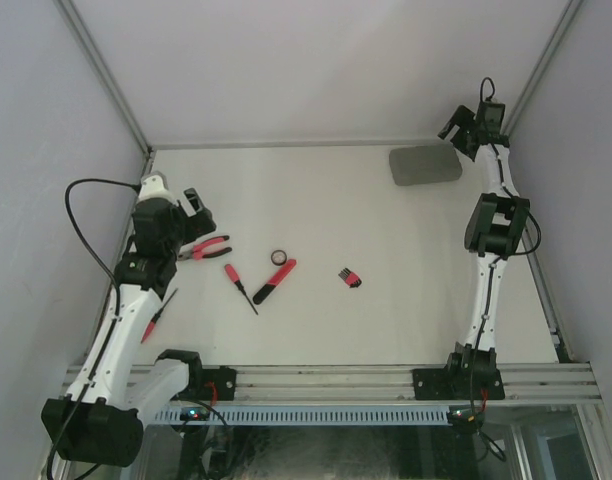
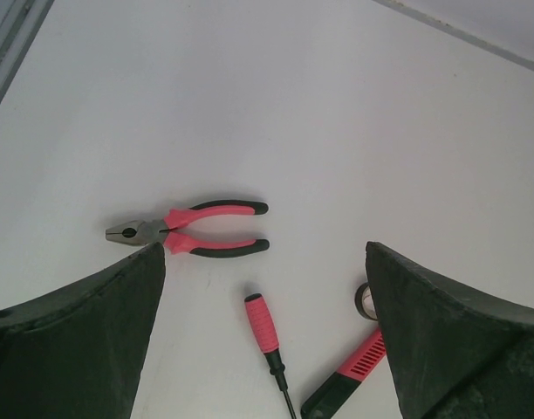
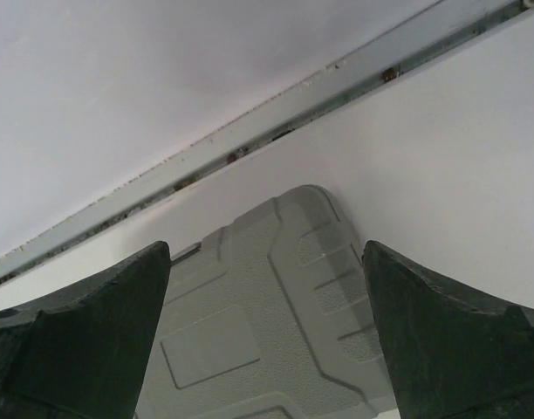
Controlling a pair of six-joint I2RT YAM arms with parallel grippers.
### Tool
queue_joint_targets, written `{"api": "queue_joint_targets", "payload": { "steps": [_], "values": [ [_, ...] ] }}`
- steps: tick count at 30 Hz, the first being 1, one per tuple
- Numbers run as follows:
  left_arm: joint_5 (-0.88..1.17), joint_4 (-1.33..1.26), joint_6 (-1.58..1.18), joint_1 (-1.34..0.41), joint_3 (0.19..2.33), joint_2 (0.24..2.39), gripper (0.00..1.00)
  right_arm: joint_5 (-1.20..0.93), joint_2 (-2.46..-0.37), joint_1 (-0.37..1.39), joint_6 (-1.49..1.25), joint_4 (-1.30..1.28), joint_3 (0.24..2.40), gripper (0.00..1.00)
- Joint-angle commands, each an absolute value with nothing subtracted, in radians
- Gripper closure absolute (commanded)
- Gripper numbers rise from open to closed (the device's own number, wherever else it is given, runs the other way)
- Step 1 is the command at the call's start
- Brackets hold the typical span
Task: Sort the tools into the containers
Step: Move the storage box to the center of the board.
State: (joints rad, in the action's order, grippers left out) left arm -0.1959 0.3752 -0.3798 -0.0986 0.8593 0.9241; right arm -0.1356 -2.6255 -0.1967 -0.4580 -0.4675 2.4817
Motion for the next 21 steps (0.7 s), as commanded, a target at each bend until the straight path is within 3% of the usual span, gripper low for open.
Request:
{"api": "queue_joint_targets", "payload": {
  "steps": [1, 21],
  "values": [
    [-0.168, 0.341, -0.363, -0.094, 0.867, 0.935, 0.00, -0.161, -2.627, -0.194, -0.473, -0.440, 2.509, 0.09],
    [-0.190, 0.402, -0.367, -0.093, 0.915, 1.032, 0.00, -0.198, -2.657, -0.198, -0.378, -0.575, 2.482, 0.14]
  ]
}}
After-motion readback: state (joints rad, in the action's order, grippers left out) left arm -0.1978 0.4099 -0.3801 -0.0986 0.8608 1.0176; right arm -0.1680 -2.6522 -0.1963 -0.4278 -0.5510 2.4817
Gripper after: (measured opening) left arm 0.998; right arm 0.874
